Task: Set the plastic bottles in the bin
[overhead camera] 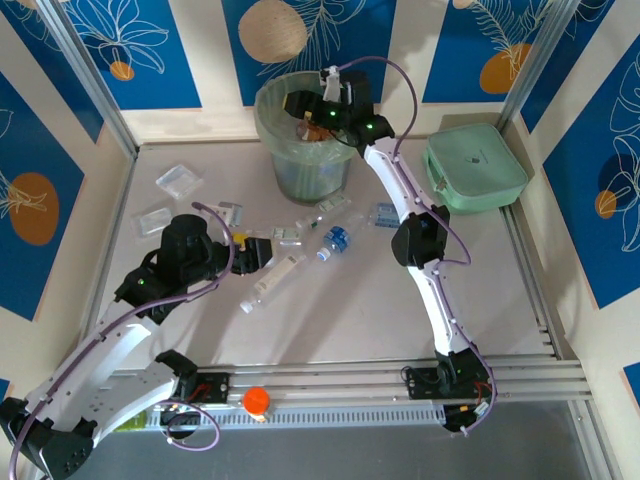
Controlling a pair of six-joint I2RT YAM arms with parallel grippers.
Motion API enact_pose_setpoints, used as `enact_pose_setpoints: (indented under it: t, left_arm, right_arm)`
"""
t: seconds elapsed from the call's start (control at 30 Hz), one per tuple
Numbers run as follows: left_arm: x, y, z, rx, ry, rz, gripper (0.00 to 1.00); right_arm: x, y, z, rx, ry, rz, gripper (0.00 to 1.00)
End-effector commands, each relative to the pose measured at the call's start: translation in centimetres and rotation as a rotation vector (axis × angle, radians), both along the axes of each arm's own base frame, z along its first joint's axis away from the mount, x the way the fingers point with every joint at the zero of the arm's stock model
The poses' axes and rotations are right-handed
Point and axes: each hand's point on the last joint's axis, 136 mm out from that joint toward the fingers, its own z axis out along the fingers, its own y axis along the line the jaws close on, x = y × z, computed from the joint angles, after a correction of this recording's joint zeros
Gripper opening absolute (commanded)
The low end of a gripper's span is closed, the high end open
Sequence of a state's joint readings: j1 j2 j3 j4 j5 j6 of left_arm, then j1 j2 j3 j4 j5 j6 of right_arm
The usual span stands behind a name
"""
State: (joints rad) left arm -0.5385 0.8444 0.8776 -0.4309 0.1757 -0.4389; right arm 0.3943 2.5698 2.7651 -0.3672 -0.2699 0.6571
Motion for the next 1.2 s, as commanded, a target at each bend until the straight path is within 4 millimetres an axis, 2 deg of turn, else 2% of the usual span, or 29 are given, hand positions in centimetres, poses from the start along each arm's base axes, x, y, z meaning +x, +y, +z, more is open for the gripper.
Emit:
enact_pose_setpoints:
  t: [0.0,0.1,0.3,0.5,0.63,0.8,1.0,1.1,1.17]
  left_arm:
    - [0.0,0.3,1.3,-0.016,-0.036,0.002,0.76]
    - [0.1,0.4,1.2,-0.014,-0.037,0.008,0.76]
    - [0.2,0.6,1.3,0.002,-0.041,0.019,0.76]
    - [-0.3,1.2,2.6,0.005,-0.061,0.032,0.76]
    - [-1.0,1.5,2.2,0.035,-0.025,0.015,0.76]
    - [-1.9,2.2,0.5,0.139,0.043,-0.009,0.76]
    - [-2.9,2.8,-2.3,0.289,0.165,-0.068,0.76]
    - [-3.0,3.2,-3.4,0.332,0.197,-0.063,0.76]
    - [-3.1,3.1,-3.9,0.332,0.216,-0.066,0.76]
  right_arm:
    - [-0.3,-1.3,3.0,0.008,-0.054,-0.01,0.87]
    - [-0.7,-2.1,4.8,0.013,-0.078,-0.015,0.87]
    - [-3.3,-3.1,10.3,0.012,-0.176,-0.003,0.83]
    - [-7.4,-4.8,16.2,-0.024,-0.279,0.005,0.79]
    - [-11.3,-5.4,18.1,-0.125,-0.306,-0.01,0.78]
    - [-15.6,-6.7,17.4,-0.222,-0.235,-0.045,0.77]
    - [-22.5,-7.6,15.7,-0.253,-0.21,-0.025,0.76]
    - [-25.5,-8.9,13.8,-0.283,-0.184,-0.045,0.76]
    - [-27.2,-10.5,11.6,-0.319,-0.146,-0.074,0.76]
